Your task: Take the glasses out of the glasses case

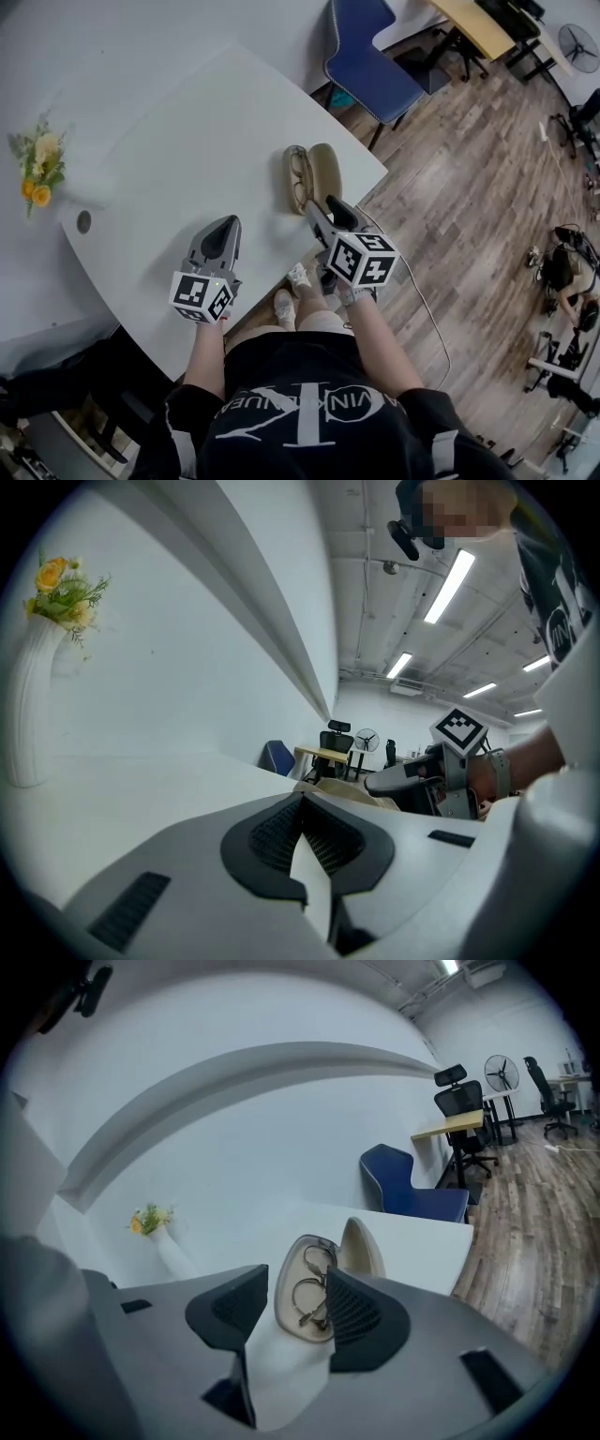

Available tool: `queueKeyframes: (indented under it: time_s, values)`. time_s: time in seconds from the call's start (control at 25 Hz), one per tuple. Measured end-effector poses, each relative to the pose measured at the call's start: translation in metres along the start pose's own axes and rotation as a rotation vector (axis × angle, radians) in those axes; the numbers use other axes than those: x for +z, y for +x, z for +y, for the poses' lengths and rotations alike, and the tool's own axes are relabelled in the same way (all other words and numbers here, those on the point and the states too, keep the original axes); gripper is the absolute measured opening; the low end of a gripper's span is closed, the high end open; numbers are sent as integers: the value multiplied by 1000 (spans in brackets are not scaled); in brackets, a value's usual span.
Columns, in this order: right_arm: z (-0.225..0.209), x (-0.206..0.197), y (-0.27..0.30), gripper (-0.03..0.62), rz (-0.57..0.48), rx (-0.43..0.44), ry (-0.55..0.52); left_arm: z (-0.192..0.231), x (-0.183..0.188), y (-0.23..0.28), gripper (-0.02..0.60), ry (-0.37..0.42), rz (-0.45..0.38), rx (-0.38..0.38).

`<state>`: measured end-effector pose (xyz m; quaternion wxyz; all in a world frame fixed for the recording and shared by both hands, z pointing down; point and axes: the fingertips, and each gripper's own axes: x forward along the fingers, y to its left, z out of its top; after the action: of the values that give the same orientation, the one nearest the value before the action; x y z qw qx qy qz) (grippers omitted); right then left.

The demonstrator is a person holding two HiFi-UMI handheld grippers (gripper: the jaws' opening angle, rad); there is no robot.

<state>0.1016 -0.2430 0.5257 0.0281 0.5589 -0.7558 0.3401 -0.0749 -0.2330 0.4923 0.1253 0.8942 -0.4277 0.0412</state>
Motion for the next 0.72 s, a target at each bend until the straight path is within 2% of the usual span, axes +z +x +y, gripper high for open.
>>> queueKeyframes:
  time_s: [0.16,0.44,0.64,0.72]
  values:
    - [-10,1,22,184,102,-61,-24,7,6,12,14,-15,-9,9]
    - [-26,9,55,184,235,-100,-54,12,4,41,14,-39,-5,11]
    - [-32,15,66,184,306,-165,-249,18,1,51,14,-56,-1,19]
    - [-31,13,72,184,346,-165,-283,24,0,54,14,-66,-3,31]
